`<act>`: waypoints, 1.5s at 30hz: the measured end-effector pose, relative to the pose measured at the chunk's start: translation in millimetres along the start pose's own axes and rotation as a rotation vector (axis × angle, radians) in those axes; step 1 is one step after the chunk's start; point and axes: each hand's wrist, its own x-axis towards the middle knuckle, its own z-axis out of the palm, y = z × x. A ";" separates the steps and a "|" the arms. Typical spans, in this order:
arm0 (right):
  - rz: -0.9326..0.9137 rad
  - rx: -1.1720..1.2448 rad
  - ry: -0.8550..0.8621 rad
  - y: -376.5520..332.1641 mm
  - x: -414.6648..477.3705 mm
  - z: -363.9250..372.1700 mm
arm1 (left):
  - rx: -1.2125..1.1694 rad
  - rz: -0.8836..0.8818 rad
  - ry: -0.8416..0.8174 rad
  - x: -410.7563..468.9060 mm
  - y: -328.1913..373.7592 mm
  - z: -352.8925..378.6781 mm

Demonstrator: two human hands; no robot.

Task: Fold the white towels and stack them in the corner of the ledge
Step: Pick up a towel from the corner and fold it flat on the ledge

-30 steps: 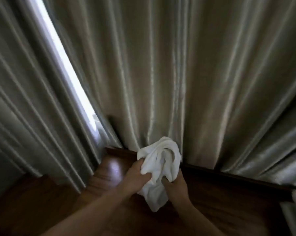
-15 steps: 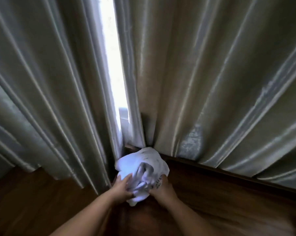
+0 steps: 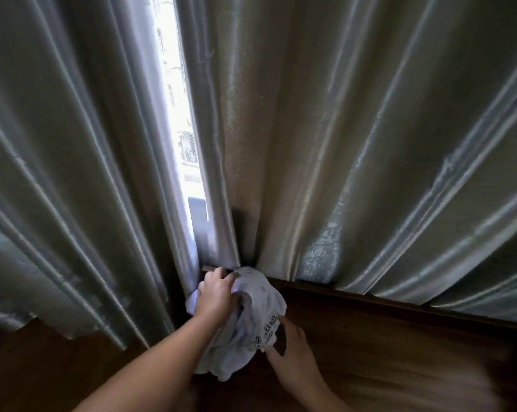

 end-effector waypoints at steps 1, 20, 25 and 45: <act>-0.016 -0.001 0.008 1.1 -3.1 -4.5 | 0.005 0.017 0.013 5.8 2.6 -2.3; -0.363 -0.058 0.283 -151.4 19.9 -84.0 | -0.317 0.449 0.300 -29.8 105.0 -182.8; -0.368 -0.065 0.345 -184.1 24.8 -106.7 | -0.322 0.557 0.368 -46.3 128.4 -222.8; -0.546 0.028 0.638 -179.5 -46.5 -264.0 | -0.494 0.183 0.362 -57.7 116.8 -242.5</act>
